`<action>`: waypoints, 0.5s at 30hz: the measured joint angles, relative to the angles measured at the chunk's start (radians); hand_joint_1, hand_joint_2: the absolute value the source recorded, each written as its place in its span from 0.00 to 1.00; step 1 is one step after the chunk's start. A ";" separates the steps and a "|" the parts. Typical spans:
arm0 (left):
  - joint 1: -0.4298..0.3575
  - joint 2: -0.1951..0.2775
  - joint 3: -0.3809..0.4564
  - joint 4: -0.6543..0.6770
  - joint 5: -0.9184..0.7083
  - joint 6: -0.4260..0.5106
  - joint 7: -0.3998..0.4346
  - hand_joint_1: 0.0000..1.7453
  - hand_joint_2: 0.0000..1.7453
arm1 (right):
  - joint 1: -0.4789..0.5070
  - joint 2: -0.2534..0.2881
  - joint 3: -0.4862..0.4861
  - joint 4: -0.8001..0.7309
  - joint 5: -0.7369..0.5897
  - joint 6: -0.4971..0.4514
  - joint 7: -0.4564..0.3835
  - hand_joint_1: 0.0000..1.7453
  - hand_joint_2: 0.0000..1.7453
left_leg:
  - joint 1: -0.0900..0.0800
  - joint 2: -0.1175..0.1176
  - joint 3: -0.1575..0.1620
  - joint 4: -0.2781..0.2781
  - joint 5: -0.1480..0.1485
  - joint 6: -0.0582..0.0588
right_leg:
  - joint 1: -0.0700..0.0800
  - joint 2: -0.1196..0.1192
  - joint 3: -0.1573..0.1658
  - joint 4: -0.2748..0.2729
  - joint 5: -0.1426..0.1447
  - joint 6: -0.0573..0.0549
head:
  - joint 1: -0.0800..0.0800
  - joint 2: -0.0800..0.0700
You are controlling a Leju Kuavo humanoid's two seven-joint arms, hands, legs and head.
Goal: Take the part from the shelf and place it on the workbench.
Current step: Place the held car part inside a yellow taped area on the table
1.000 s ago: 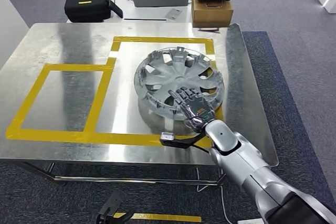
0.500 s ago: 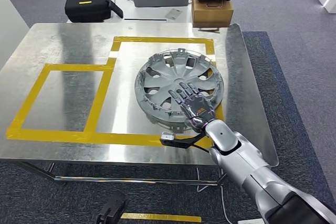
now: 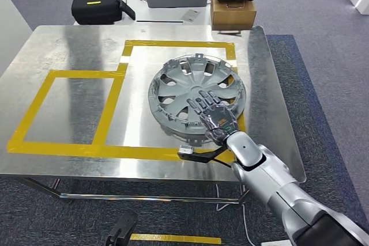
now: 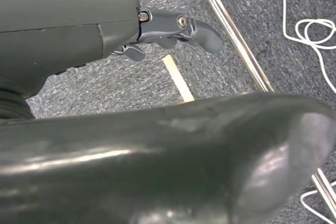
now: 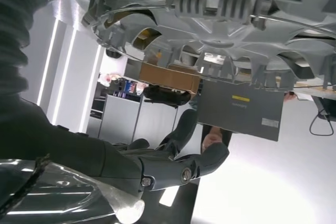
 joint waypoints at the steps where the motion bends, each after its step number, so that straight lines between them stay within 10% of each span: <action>1: 0.000 0.000 0.000 0.000 0.002 0.001 0.000 0.00 0.00 | -0.003 -0.008 0.000 -0.003 0.006 0.004 0.005 0.00 1.00 | 0.000 0.000 0.000 0.000 0.000 0.000 | 0.000 0.000 0.000 0.000 0.000 0.000 | 0.000 0.000; 15: -0.002 -0.001 0.009 0.000 0.027 0.014 -0.008 0.00 0.00 | -0.020 -0.218 -0.007 -0.144 0.062 0.073 0.072 0.00 1.00 | 0.000 -0.001 0.000 0.002 0.000 0.000 | 0.000 -0.001 0.001 -0.001 0.001 0.001 | 0.000 0.000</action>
